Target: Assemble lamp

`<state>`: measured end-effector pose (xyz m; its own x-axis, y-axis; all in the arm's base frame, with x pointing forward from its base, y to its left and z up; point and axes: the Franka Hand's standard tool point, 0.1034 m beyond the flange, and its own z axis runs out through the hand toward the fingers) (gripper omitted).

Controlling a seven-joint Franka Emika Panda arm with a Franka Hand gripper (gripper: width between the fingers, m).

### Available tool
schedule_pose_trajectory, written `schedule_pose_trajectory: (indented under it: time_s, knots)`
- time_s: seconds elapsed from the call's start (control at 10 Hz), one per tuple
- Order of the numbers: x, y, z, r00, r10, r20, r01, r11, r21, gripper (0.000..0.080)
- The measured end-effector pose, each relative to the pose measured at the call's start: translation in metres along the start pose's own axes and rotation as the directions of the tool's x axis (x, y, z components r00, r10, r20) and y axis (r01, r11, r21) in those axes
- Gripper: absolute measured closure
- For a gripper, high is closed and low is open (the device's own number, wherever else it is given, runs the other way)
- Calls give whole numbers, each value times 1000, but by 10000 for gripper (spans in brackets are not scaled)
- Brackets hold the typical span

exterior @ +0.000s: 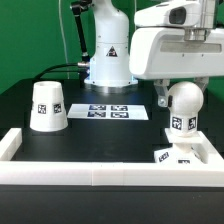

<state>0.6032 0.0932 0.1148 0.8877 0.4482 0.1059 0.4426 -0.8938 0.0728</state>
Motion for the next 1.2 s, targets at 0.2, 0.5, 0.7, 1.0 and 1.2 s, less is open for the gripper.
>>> schedule_pose_trajectory:
  time_s: [0.2,0.5,0.7,1.0,1.2]
  knots:
    - [1,-2,-1,972,237,-1,-237,972,-3,222]
    - [0,-1,-1,845,535,11,-535,845,-9,220]
    - [-1,-2,-1,748,664,11,-664,748,-11,220]
    - [-1,-3,0,617,786,20,-787,617,1,220]
    - [-1,-3,0,546,837,26,-838,546,5,220]
